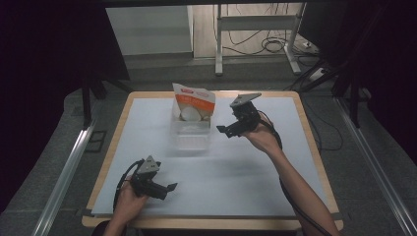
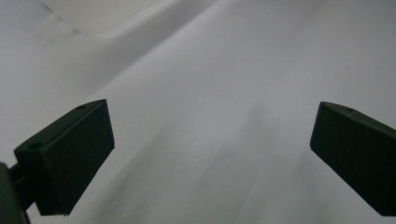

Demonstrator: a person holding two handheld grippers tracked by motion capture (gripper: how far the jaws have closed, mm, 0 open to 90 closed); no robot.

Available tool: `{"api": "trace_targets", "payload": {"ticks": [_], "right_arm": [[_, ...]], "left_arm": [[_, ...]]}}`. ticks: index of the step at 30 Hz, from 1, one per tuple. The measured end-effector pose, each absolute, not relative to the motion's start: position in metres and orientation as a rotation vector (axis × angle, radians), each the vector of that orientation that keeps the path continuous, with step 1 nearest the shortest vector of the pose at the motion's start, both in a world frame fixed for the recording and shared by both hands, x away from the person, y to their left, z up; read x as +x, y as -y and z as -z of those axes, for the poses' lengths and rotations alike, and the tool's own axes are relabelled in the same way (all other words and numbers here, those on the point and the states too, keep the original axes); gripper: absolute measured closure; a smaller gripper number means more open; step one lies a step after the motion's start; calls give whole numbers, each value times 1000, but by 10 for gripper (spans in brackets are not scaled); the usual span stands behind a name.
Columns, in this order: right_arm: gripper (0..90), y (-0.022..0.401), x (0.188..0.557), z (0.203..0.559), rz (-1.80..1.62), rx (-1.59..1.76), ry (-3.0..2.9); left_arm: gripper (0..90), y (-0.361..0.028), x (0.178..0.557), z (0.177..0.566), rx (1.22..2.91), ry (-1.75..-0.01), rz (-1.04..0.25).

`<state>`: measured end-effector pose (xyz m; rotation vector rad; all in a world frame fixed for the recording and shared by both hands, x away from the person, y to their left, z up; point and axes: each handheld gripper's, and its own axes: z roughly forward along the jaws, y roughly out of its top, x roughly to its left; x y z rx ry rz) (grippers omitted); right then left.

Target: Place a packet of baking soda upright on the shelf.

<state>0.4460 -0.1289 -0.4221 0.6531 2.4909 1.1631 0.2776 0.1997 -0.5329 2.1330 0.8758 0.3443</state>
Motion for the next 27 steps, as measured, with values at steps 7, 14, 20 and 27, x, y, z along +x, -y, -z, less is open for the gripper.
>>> {"api": "trace_targets", "payload": {"ticks": [7,14,20,27], "right_arm": [[22,139,432,436,-1136,642,-2507],[22,152,420,440,-1139,638,-2480],[22,163,408,442,-1135,615,-2465],[24,176,395,448,-1099,645,-2478]], "left_arm": [[0,-199,277,533,2139,-874,-346],[0,-199,277,532,2137,-872,-349],[0,-198,276,532,2142,-867,-346],[0,-198,276,532,2143,-870,-347]]}}
